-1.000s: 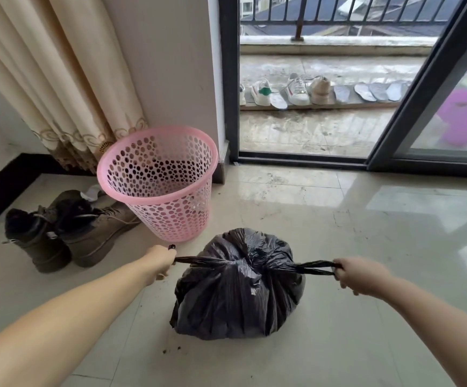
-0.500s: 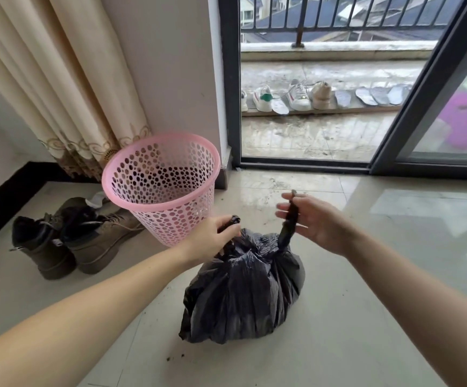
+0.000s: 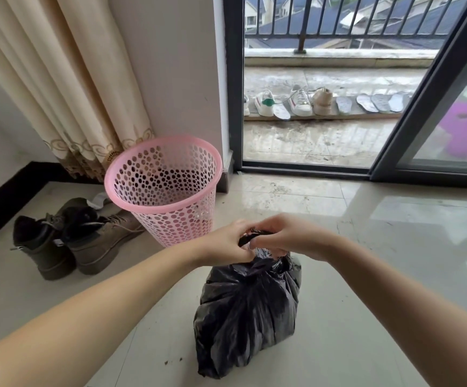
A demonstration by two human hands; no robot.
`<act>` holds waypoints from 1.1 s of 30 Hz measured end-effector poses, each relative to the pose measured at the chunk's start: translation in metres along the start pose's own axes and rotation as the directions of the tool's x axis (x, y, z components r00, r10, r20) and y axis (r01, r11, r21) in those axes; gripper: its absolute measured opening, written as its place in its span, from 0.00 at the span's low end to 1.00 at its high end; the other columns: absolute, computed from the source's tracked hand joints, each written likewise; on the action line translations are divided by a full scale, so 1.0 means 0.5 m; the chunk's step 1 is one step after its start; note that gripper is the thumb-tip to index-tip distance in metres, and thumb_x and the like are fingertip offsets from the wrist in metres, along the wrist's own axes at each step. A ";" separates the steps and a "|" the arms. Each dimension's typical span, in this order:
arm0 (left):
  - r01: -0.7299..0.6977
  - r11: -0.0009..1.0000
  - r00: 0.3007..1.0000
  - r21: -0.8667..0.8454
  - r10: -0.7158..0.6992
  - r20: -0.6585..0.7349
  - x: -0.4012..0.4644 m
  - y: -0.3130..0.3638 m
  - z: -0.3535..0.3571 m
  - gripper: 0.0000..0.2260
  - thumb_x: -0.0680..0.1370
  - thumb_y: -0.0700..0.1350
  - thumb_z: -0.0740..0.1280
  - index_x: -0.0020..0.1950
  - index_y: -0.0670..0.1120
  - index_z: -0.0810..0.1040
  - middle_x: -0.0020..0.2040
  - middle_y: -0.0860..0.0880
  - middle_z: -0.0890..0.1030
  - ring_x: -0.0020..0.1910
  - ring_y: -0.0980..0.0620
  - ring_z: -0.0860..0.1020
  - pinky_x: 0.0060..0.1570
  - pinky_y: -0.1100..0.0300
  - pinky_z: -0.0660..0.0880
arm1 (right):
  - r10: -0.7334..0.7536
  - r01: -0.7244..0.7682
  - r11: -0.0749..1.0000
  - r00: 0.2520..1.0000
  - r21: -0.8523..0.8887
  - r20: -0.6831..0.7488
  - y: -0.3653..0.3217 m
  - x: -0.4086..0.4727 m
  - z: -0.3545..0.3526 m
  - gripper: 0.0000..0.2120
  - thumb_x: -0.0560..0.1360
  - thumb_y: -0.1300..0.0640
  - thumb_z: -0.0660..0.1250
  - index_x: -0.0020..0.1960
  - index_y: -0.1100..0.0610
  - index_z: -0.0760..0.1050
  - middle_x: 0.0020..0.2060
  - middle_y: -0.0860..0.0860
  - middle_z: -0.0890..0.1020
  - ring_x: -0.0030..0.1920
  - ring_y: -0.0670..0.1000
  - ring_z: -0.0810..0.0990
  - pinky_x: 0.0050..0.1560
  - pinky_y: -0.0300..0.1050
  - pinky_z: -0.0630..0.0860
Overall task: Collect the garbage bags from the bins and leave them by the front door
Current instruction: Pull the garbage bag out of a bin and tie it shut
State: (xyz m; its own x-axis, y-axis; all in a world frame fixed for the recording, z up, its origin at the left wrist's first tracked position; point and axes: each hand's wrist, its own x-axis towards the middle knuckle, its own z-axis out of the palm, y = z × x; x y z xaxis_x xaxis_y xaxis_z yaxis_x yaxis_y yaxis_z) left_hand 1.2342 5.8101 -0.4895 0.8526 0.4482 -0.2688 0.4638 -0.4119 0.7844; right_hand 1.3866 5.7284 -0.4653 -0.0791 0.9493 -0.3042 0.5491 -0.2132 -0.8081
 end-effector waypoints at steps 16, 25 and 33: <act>-0.020 0.990 0.997 0.137 0.030 -0.066 0.057 -0.079 0.064 0.18 0.78 0.54 0.63 0.34 0.45 0.68 0.29 0.52 0.66 0.29 0.55 0.64 0.30 0.63 0.59 | -0.076 -0.013 0.886 0.982 -0.463 -0.171 0.186 0.013 0.029 0.13 0.73 0.57 0.63 0.32 0.49 0.65 0.28 0.44 0.72 0.30 0.46 0.69 0.29 0.38 0.62; -0.032 0.895 0.995 0.445 -0.014 0.102 0.059 -0.119 0.061 0.13 0.80 0.53 0.58 0.38 0.49 0.65 0.41 0.44 0.78 0.42 0.46 0.74 0.40 0.54 0.65 | -0.184 0.104 0.680 0.982 -0.725 -0.032 0.207 0.009 0.071 0.10 0.79 0.49 0.55 0.46 0.54 0.69 0.44 0.50 0.78 0.46 0.54 0.78 0.52 0.46 0.68; 0.044 0.936 0.990 0.349 -0.089 0.114 -0.040 0.153 -0.089 0.14 0.81 0.51 0.59 0.37 0.48 0.65 0.37 0.48 0.73 0.39 0.47 0.70 0.40 0.53 0.66 | -0.118 0.081 0.668 0.993 -0.740 0.003 -0.043 -0.112 -0.096 0.12 0.80 0.49 0.52 0.52 0.54 0.70 0.50 0.50 0.79 0.48 0.55 0.79 0.53 0.46 0.67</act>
State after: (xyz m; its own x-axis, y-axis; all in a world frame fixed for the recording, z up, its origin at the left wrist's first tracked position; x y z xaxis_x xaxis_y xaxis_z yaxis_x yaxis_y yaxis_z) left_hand 1.2417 5.8050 -0.3992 0.8301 0.3894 -0.3992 0.5553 -0.6429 0.5276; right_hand 1.4192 5.6910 -0.4068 -0.1456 0.9672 -0.2082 0.9758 0.1057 -0.1914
